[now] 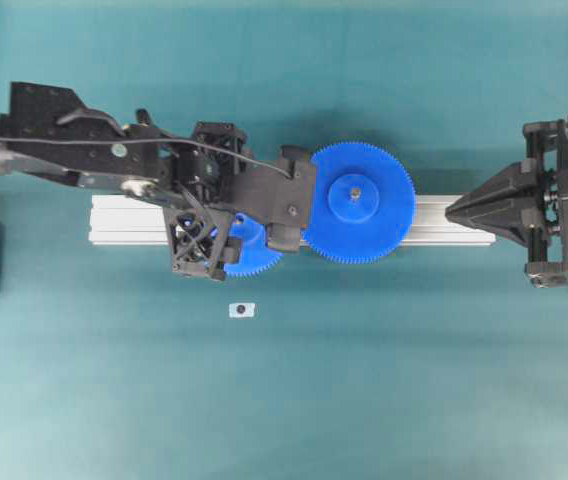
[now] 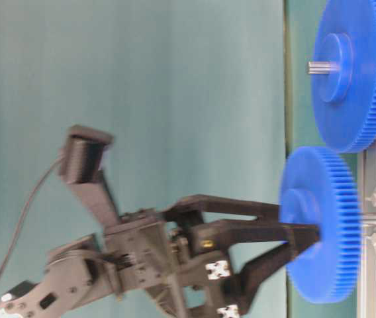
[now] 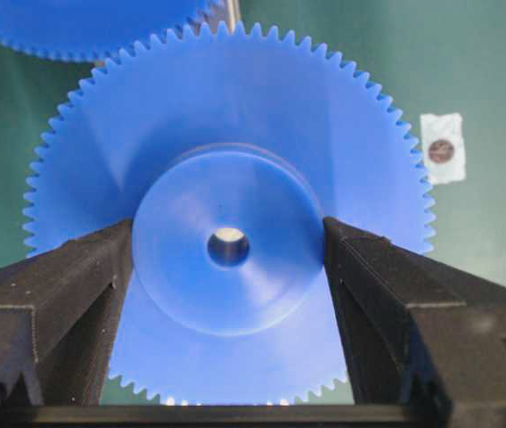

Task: Insert the small gear onto the shaft.
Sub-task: 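Lift the small gear and carry it toward the empty shaft on the rail, then align the gear's bore over the shaft beside the large gear, then push the small gear down onto the shaft, meshing with the large gear, then open the left gripper and withdraw it to the left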

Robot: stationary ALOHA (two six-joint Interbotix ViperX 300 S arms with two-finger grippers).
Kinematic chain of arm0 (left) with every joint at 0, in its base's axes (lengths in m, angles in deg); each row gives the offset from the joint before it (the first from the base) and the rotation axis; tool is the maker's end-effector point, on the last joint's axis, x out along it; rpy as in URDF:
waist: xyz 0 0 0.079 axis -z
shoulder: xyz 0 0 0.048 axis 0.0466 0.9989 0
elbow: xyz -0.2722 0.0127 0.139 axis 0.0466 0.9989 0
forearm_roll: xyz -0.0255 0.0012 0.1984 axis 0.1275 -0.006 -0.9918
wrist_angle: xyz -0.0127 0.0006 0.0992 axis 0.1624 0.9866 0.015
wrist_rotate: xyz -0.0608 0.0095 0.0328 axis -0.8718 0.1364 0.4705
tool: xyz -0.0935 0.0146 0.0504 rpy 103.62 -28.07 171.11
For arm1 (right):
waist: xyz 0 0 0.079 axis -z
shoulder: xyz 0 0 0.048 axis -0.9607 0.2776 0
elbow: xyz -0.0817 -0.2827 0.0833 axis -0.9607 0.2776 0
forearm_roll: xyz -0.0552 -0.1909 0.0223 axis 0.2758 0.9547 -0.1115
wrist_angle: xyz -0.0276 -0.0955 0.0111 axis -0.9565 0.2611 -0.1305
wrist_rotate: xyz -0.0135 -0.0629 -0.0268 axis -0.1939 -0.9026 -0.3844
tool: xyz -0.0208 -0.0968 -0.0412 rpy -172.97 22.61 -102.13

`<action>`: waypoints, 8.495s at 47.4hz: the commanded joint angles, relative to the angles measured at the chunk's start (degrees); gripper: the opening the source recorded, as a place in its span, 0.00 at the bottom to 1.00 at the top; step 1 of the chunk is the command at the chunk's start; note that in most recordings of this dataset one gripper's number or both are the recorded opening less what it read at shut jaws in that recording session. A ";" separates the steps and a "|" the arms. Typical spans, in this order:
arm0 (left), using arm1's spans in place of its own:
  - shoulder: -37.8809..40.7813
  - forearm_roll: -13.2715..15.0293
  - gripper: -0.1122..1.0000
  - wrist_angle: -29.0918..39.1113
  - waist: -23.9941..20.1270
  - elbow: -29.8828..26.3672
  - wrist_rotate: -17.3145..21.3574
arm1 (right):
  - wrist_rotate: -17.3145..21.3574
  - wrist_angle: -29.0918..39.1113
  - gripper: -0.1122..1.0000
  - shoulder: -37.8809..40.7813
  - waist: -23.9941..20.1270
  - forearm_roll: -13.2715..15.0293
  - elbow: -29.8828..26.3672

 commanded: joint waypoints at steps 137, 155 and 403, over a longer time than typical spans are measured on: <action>0.26 -0.09 0.74 3.43 -3.08 -1.76 -0.70 | 5.01 -2.11 0.24 -5.54 -1.85 -0.44 1.76; -0.79 -0.09 0.85 1.41 -2.46 -1.67 -1.76 | 5.01 -2.11 0.24 -5.54 -1.85 -0.44 1.76; -39.73 -0.09 0.84 -10.46 4.31 24.87 -16.79 | 5.01 -2.11 0.24 -9.84 -1.32 -0.70 3.78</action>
